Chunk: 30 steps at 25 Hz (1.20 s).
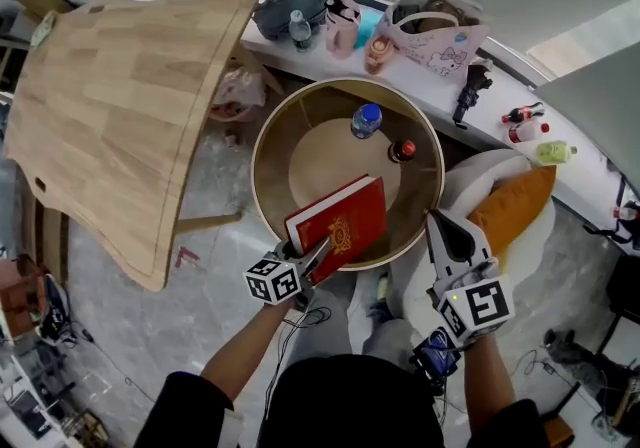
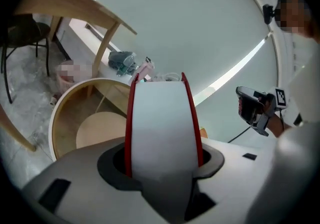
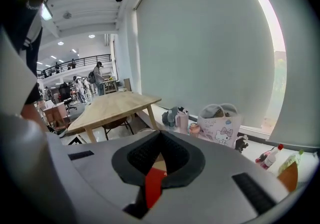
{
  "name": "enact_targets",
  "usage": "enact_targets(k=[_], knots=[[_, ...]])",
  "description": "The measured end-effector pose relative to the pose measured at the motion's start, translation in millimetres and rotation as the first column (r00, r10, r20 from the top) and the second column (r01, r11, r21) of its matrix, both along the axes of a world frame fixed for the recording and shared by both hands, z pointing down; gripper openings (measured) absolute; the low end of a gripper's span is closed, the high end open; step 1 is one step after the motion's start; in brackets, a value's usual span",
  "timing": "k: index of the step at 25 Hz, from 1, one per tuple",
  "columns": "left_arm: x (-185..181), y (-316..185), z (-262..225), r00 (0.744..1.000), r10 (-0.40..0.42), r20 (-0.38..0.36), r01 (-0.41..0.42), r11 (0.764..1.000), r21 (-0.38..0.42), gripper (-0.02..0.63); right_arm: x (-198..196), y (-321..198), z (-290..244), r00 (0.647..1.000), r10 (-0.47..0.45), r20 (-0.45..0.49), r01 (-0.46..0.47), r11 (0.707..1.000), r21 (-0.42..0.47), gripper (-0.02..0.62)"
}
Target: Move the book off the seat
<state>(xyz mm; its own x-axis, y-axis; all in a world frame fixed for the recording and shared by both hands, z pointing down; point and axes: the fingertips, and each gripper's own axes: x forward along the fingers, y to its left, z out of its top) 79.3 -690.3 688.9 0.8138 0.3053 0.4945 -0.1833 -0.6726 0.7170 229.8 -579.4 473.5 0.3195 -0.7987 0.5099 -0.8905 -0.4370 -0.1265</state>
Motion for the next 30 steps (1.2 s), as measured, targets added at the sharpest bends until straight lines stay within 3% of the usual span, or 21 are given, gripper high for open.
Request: enact_targets(k=[5, 9, 14, 17, 24, 28, 30], knots=[[19.3, 5.6, 52.8, 0.999, 0.039, 0.028, -0.034, 0.99, -0.137, 0.245, 5.6, -4.0, 29.2, 0.999, 0.035, 0.034, -0.035, 0.999, -0.015, 0.014], [32.8, 3.6, 79.6, 1.0, 0.022, 0.018, -0.017, 0.964, -0.266, 0.245, 9.9, 0.5, 52.7, 0.996, 0.065, 0.068, -0.063, 0.998, -0.026, 0.014], [38.4, -3.2, 121.4, 0.996, 0.023, 0.09, 0.008, 0.944, -0.33, 0.264, 13.8, 4.0, 78.5, 0.99, 0.093, 0.109, -0.09, 0.996, -0.028, 0.014], [36.7, -9.2, 135.9, 0.992, 0.034, 0.117, 0.004, 0.95, -0.311, 0.288, 9.7, 5.7, 84.9, 0.986, 0.103, 0.134, -0.1, 0.995, -0.03, 0.014], [28.6, -21.7, 158.4, 0.971, 0.069, 0.23, -0.032, 0.986, -0.163, 0.381, 4.2, 11.5, 91.8, 0.981, 0.113, 0.156, -0.107, 0.993, -0.044, 0.014], [21.3, -35.1, 172.0, 0.947, 0.051, 0.317, -0.027, 0.997, -0.079, 0.421, 3.9, 5.8, 94.8, 0.982, 0.117, 0.15, -0.111, 0.993, -0.047, 0.014], [12.8, -43.5, 177.8, 0.929, 0.038, 0.368, -0.041, 0.999, 0.002, 0.426, 3.9, 4.9, 95.7, 0.983, 0.112, 0.144, -0.105, 0.993, -0.053, 0.014]])
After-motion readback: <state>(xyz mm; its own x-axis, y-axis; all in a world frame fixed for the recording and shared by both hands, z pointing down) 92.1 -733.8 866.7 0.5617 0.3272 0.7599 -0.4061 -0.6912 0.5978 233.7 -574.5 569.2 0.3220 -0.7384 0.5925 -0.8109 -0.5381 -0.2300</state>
